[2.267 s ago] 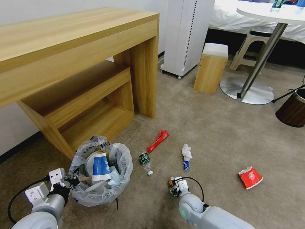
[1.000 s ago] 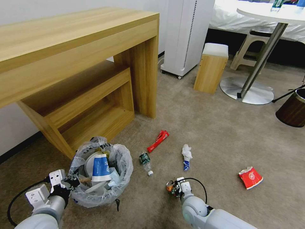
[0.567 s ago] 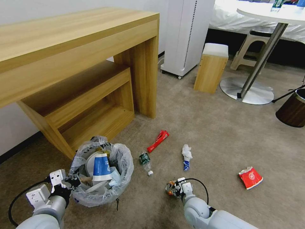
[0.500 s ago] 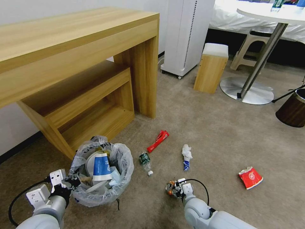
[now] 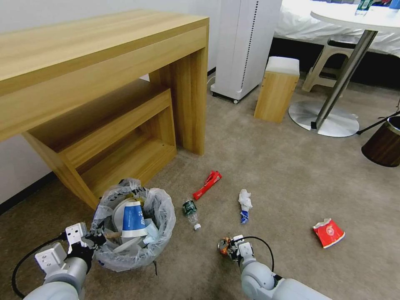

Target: Pick up the trash bin and place the garbage on the floor into it.

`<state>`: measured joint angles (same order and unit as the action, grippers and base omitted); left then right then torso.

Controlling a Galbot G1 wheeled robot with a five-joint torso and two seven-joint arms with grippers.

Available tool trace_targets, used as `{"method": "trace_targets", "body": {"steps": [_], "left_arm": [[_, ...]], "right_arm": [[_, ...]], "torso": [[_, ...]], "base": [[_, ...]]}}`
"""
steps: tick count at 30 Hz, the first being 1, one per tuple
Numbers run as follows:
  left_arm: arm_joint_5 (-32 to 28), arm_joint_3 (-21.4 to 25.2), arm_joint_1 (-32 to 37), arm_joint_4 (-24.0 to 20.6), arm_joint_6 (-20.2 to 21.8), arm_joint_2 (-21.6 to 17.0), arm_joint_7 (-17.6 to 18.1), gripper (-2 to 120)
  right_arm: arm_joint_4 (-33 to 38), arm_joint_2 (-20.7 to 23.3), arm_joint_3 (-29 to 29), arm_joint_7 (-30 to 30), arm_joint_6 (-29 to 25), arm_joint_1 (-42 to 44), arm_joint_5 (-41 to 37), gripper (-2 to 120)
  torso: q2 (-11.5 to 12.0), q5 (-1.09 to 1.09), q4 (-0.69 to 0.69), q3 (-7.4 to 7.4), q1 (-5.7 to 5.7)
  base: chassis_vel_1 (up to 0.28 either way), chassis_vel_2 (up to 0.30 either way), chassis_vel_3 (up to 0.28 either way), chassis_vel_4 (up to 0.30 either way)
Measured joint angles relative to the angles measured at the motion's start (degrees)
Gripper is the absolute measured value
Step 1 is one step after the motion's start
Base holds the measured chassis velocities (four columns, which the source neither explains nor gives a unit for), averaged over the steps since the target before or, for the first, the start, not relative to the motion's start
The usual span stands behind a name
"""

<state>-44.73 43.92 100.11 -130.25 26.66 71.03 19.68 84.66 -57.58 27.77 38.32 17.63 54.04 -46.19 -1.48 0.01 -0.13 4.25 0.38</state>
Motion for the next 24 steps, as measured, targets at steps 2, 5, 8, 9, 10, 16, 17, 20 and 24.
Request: {"method": "trace_targets", "body": {"steps": [2, 5, 8, 9, 10, 16, 17, 20, 24], "left_arm": [[-0.04, 0.01, 0.02, -0.03, -0.06, 0.00, -0.01, 0], [-0.04, -0.07, -0.02, -0.03, -0.13, 0.06, -0.01, 0], [-0.05, -0.13, -0.15, 0.02, -0.16, 0.12, -0.03, 0], [-0.11, -0.14, -0.33, 0.08, -0.16, 0.14, -0.03, 0], [-0.18, -0.13, -0.39, 0.09, -0.17, 0.10, -0.03, 0], [-0.45, 0.11, -0.55, 0.39, -0.17, -0.42, -0.01, 0], [-0.45, 0.11, -0.55, 0.39, -0.17, -0.42, -0.01, 0], [-0.48, 0.14, -0.61, 0.59, -0.17, -0.49, 0.01, 0], [-0.59, 0.29, -0.75, 0.90, -0.17, -0.79, 0.02, 0]], "right_arm": [[-0.30, -0.26, 0.13, -0.13, -0.10, -0.09, 0.18, 43], [-0.59, -0.38, 0.22, -0.29, -0.26, -0.10, 0.43, 34], [-0.88, -0.39, 0.27, -0.50, -0.46, -0.09, 0.77, 31], [-1.25, -0.43, 0.34, -0.68, -0.76, -0.04, 1.13, 27], [-1.39, -0.45, 0.34, -0.78, -0.81, -0.02, 1.24, 25], [-1.51, -0.43, 0.22, -0.96, -1.06, 0.12, 1.46, 14], [-1.51, -0.43, 0.22, -0.96, -1.06, 0.12, 1.46, 14], [-0.29, -0.03, -0.46, -0.89, -1.09, 0.22, 0.49, 12], [5.02, 2.16, -2.73, -0.80, -1.74, 0.38, -1.25, 12]], "torso": [[0.00, 0.00, 0.00, 0.00, 0.00], [0.00, 0.00, 0.00, 0.00, 0.00], [0.00, 0.00, 0.00, 0.00, 0.00], [0.00, 0.00, 0.00, 0.00, 0.00], [0.00, 0.00, 0.00, 0.00, 0.00], [0.00, -0.01, 0.00, 0.00, 0.00], [0.00, -0.01, 0.00, 0.00, 0.00], [0.00, -0.01, -0.01, 0.00, 0.00], [0.00, -0.01, 0.00, 0.01, 0.00]], "base": [[0.000, 0.000, 0.000, 0.000], [0.000, 0.000, 0.000, 0.000], [0.000, 0.000, 0.000, 0.000], [0.000, 0.000, 0.000, 0.000], [0.000, 0.000, 0.000, 0.000], [0.000, 0.000, 0.000, 0.000], [0.000, 0.000, 0.000, 0.000], [0.000, 0.000, 0.000, 0.000], [0.000, 0.000, 0.000, 0.000]]}}
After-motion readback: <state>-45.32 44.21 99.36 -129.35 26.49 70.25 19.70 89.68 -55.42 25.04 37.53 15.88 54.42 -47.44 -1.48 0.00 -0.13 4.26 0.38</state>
